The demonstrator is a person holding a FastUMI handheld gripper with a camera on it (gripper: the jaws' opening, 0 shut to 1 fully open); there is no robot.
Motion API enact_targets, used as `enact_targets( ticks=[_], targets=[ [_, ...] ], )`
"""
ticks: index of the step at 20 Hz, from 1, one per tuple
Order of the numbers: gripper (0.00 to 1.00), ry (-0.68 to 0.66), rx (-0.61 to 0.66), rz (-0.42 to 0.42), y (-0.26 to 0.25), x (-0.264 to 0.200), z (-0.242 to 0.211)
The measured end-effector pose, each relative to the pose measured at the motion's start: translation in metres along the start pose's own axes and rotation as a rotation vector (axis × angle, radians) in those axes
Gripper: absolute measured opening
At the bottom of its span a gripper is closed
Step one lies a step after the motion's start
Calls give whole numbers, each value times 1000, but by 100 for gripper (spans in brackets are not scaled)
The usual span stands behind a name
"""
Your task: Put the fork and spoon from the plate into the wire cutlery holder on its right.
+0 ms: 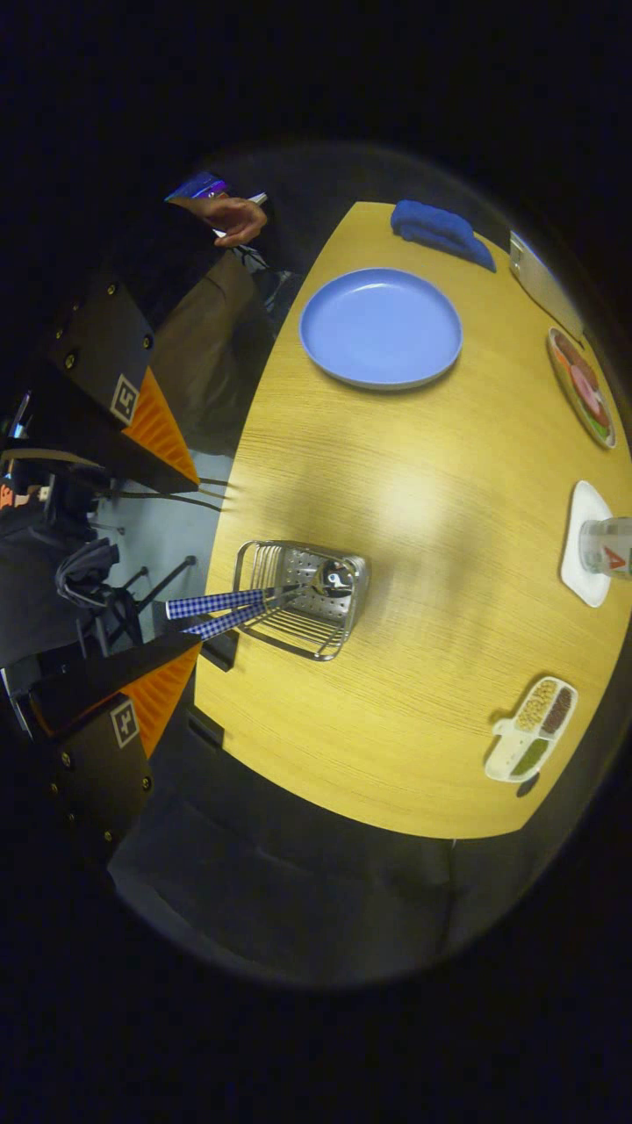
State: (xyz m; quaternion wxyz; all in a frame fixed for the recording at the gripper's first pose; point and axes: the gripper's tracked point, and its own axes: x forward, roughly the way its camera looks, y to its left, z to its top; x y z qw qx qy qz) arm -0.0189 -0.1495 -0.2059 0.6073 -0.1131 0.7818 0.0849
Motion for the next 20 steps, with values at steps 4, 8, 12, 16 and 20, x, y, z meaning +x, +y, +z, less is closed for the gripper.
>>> enact_targets(
  ticks=[4, 8, 12, 16, 20],
  targets=[
    [97, -452, 25, -101, 22, -42, 49],
    [97, -927, 164, -65, 65, -110, 77],
    [97, -1266, 244, -141, 82, -170, 79],
    [96, -1425, 369, -106, 88, -186, 60],
    [95, -1468, 257, -225, 100, -174, 65]
  ],
)
